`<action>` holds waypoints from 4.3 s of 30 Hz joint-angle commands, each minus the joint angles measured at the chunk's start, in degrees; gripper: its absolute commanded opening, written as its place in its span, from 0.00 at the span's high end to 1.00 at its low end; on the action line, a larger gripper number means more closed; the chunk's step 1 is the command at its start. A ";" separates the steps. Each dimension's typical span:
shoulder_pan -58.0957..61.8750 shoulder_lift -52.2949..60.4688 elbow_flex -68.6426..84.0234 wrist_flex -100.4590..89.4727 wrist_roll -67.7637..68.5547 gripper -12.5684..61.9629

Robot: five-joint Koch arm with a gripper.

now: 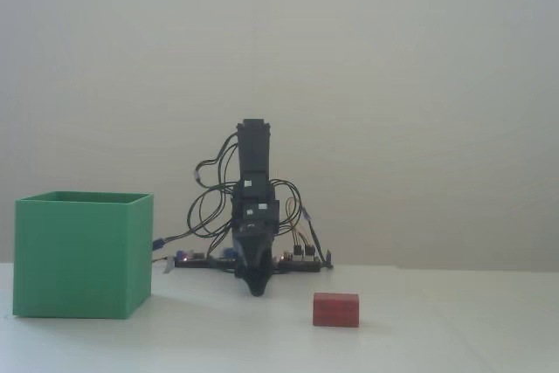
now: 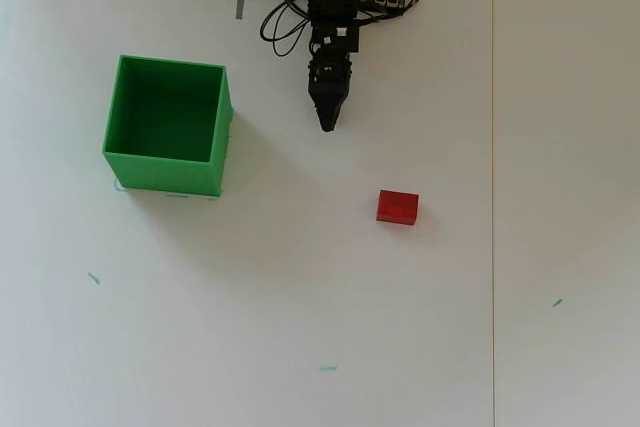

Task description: Grasp a red block and put it in the green bin.

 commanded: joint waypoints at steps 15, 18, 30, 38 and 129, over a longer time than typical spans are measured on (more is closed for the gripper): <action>-0.26 3.52 3.43 2.81 -0.09 0.38; -0.26 3.52 3.43 2.81 -0.09 0.38; -0.53 3.87 3.43 2.99 0.00 0.39; -0.44 4.22 3.34 2.81 0.26 0.39; -25.75 -71.28 -133.42 100.55 24.35 0.33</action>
